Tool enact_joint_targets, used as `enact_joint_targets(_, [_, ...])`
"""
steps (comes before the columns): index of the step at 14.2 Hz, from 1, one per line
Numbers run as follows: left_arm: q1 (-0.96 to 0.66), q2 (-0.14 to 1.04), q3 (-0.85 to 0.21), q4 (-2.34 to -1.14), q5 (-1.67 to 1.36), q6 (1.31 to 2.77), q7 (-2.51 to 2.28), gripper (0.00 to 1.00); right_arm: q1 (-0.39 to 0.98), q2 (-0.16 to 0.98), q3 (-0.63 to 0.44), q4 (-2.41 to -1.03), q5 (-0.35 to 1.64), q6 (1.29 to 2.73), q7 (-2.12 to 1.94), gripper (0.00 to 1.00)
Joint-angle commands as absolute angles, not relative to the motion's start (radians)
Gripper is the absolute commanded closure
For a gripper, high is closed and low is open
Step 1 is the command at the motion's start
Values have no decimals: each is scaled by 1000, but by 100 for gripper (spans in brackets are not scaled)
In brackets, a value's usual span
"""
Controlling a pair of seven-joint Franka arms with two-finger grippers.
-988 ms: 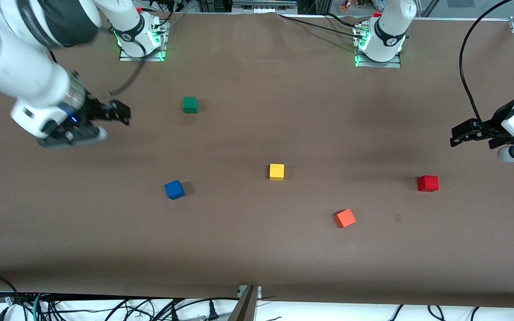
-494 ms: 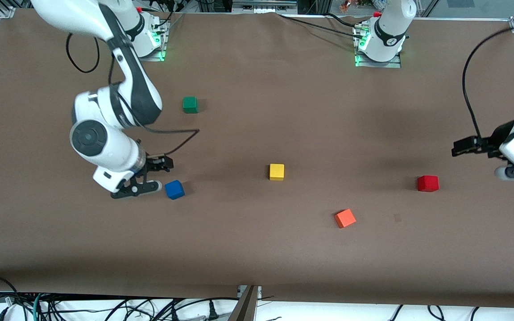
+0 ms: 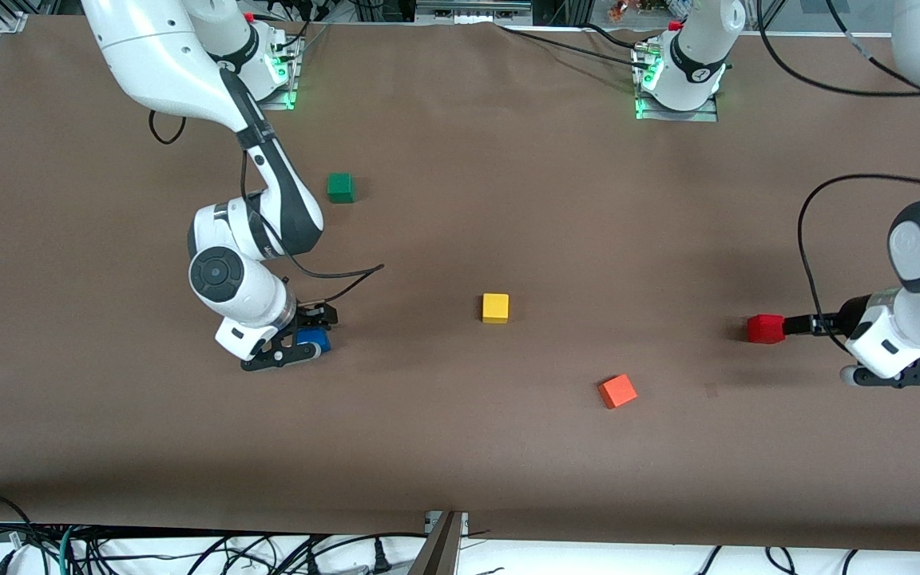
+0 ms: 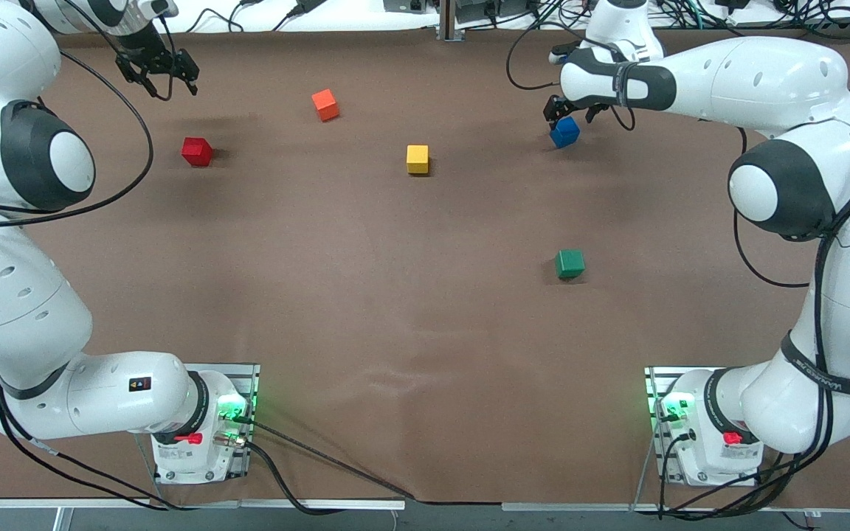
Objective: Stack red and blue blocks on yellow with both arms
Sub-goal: 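Grasp the blue cube with the right gripper while the left gripper reaches the red cube, then carry the red cube onto the yellow cube with the left gripper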
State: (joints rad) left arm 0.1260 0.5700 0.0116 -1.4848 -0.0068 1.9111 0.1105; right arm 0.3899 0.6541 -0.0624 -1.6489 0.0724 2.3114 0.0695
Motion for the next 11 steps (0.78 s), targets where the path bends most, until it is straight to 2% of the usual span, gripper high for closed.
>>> enact_joint_targets(1, [130, 590, 3, -1535, 12, 2012, 181, 0, 385, 672, -55, -1669, 89, 2367, 72, 0])
enact_joint_targets(2, [141, 601, 3, -1554, 12, 2040, 193, 0, 387, 686, -55, -1669, 94, 2378, 77, 1])
enact_joint_targets(5, [164, 609, 2, -1659, 8, 2176, 264, 0, 374, 696, -55, -1669, 107, 2402, 77, 14])
enact_joint_targets(6, [164, 609, 2, -1689, 8, 2216, 265, 0, 373, 696, -55, -1667, 107, 2402, 77, 25])
enact_joint_targets(9, [164, 609, 2, -1733, 8, 2259, 265, 0, 373, 690, -57, -1658, 107, 2392, 66, 70])
enact_joint_targets(11, [164, 607, 2, -1775, 8, 2296, 265, 0, 373, 660, -58, -1651, 106, 2346, 60, 92])
